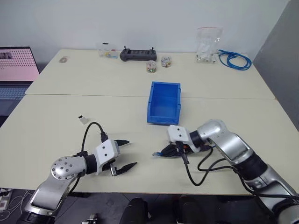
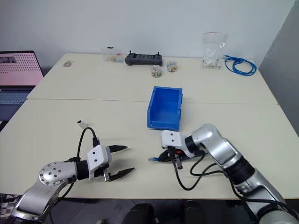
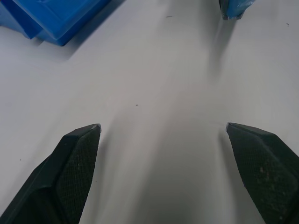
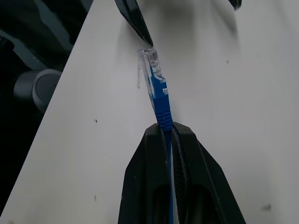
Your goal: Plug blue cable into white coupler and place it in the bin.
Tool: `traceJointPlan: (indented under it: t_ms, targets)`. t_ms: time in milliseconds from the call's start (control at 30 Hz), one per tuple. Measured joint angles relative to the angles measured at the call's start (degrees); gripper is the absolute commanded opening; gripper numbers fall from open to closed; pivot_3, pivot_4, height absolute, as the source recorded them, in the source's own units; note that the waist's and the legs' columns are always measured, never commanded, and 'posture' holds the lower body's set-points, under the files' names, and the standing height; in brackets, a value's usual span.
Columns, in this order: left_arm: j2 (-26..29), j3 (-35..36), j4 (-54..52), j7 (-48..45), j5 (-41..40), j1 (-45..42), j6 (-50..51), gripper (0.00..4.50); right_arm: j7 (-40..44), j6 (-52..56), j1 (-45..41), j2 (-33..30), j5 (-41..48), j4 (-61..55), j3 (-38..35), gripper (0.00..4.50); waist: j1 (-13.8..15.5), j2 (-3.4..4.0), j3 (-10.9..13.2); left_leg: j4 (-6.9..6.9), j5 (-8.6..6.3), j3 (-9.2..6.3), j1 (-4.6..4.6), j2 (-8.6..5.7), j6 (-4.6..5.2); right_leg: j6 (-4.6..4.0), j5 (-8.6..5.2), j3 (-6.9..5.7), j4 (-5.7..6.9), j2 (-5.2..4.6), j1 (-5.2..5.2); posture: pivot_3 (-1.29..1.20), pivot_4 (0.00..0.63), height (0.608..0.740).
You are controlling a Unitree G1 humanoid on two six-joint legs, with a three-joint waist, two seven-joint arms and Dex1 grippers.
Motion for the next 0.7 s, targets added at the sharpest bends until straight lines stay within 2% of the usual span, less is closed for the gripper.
traceJointPlan:
  t_ms: [233, 533, 700]
  targets:
    - [0.16, 0.43, 0.67, -0.42, 0.50, 0.38, -1.81, 4.50, 1.84, -0.08, -4.99, 5.46, -1.55, 8.85, 4.97, 0.04, -0.13, 0.00, 0.00, 0.01, 0.00, 0.02, -0.02, -0.04, 0.00, -0.01, -0.01, 0.04, 0.28, 0.00, -0.18, 0.00, 0.150, 0.740]
    - [1.69, 1.10, 0.91, -1.16, 1.78, 4.19, -3.76, 4.50, 2.92, -0.21, -9.57, 9.78, -1.83, 17.19, 5.10, 2.21, -0.63, 0.00, 0.00, -0.01, 0.00, 0.01, -0.04, -0.03, 0.00, -0.06, -0.04, 0.03, 0.49, 0.00, -0.34, 0.00, 0.150, 0.740]
    - [3.30, 2.78, 3.41, -2.08, 2.29, 4.62, -7.35, 4.50, 2.40, 0.11, -10.16, 10.47, -0.90, 17.96, 2.02, 3.38, -0.84, 0.00, 0.00, -0.01, 0.00, 0.01, -0.04, -0.03, 0.00, -0.07, -0.04, 0.04, 0.50, 0.00, -0.35, 0.00, 0.150, 0.740]
